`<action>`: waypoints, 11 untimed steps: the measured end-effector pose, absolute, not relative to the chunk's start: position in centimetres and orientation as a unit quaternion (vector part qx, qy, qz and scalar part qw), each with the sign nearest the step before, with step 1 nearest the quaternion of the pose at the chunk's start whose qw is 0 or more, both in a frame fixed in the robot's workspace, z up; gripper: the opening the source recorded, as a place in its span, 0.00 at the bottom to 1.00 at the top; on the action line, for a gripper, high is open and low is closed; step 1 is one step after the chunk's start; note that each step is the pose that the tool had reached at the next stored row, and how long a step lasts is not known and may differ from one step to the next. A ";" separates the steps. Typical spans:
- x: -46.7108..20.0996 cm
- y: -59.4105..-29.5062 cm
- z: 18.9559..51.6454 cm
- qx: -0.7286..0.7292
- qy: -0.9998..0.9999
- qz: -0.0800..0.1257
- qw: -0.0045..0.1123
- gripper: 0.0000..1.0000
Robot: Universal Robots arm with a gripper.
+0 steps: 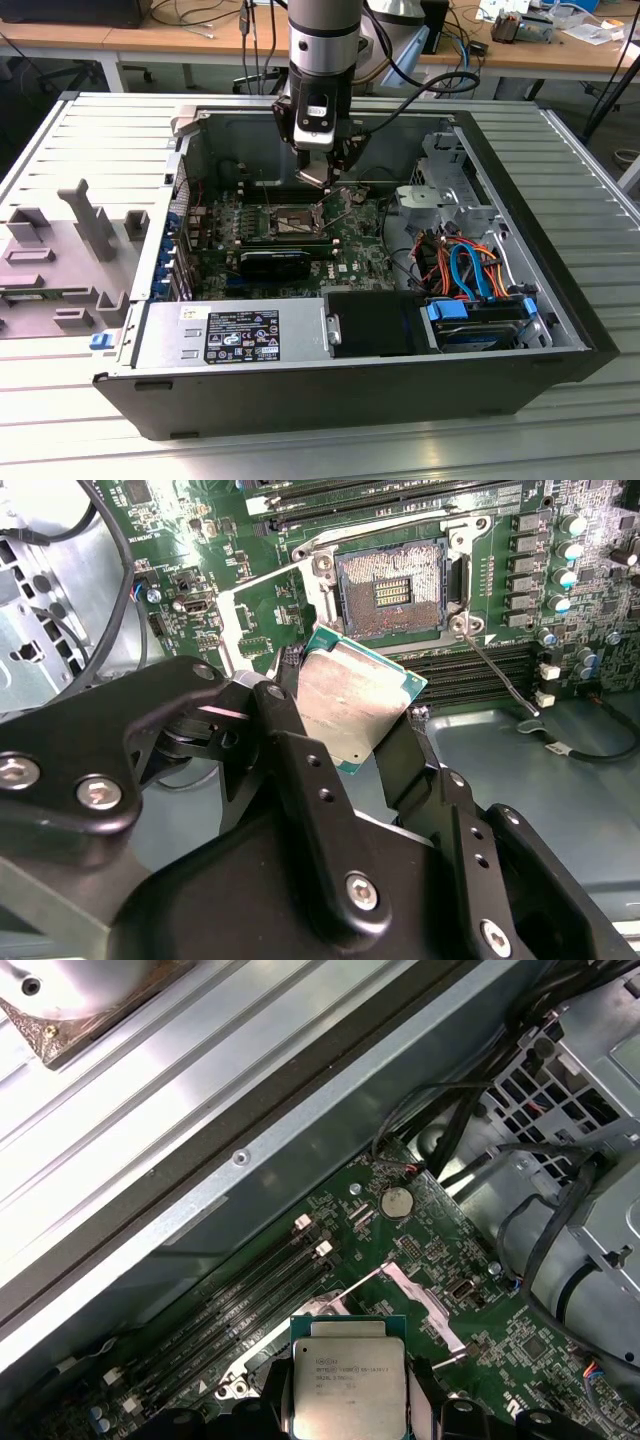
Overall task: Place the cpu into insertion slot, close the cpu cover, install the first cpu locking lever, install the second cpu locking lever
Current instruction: 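Place the cpu into insertion slot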
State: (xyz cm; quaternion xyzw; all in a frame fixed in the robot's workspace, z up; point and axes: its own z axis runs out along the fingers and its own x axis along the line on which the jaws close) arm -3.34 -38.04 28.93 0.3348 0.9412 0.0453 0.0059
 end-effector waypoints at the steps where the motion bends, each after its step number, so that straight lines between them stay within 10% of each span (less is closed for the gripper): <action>1: -3.3 -38.0 28.9 0.335 0.941 0.045 0.006 0.55; 11: -3.3 -38.0 28.9 0.338 0.940 0.045 0.006 0.55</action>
